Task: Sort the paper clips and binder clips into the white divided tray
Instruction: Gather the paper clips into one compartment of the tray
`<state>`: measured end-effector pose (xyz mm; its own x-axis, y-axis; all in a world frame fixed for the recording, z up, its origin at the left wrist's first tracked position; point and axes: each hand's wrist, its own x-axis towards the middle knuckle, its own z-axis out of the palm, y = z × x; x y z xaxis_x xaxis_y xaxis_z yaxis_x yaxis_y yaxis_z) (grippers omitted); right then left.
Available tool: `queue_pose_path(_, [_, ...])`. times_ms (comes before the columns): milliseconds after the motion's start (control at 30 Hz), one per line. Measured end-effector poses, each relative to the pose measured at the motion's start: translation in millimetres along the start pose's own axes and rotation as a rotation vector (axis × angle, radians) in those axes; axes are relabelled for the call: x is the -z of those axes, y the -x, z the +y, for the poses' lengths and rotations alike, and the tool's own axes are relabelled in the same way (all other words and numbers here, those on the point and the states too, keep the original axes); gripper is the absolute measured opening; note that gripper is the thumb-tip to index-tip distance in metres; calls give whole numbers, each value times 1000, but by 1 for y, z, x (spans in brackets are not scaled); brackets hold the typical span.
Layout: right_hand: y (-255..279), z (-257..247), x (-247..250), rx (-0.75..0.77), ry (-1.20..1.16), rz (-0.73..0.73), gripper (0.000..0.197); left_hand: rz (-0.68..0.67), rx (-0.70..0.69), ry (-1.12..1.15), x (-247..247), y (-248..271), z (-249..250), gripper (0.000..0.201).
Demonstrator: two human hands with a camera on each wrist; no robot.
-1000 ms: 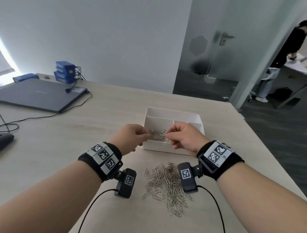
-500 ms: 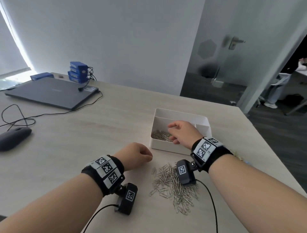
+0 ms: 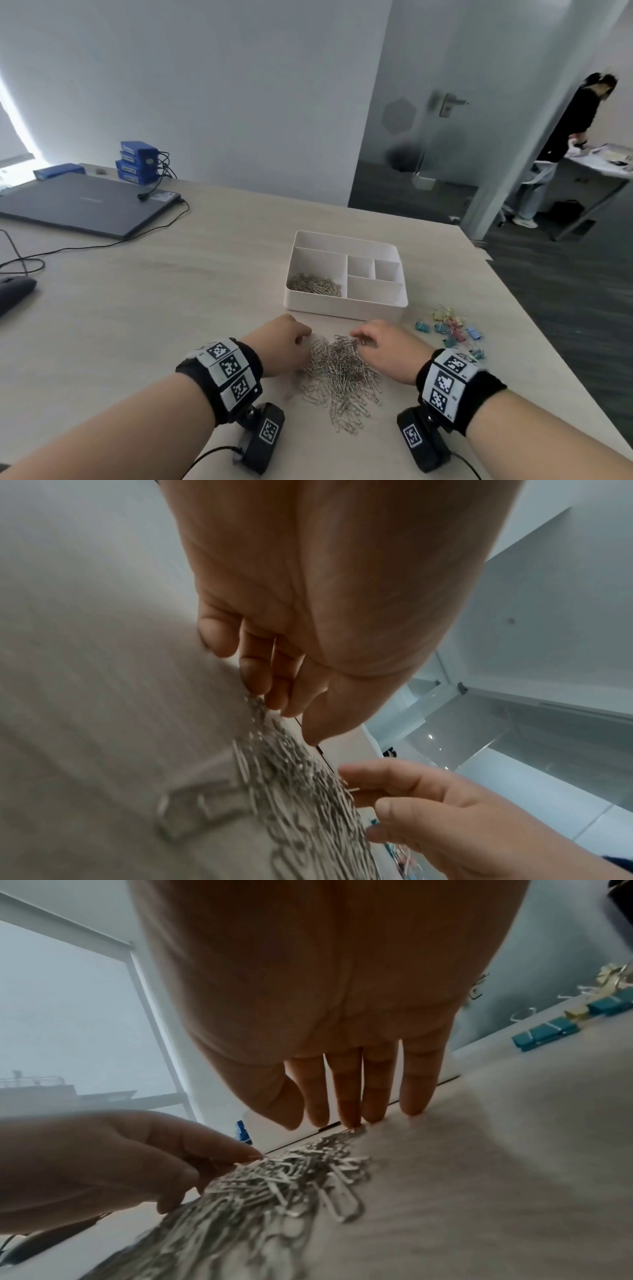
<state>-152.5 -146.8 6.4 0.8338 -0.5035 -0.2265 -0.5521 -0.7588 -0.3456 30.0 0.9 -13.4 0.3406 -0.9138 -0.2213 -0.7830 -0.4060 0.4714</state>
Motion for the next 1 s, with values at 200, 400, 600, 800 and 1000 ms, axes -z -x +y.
queue_pose_path(200, [13,-4,-3,86,-136,-35,46,-78,-58,17,-7,4,14,41])
queue_pose_path(400, [18,6,-2,-35,-29,-73,100,-97,26,-97,-8,-2,19,121])
queue_pose_path(600, [15,-2,-16,-7,-32,-110,106,-123,-30,-195,-10,-5,41,102])
queue_pose_path(800, [11,-4,-22,13,-87,-24,65,-99,-89,-119,-11,-8,44,68])
queue_pose_path(1000, [10,-3,-23,7,-131,69,35,-25,-125,-105,-10,-13,36,48])
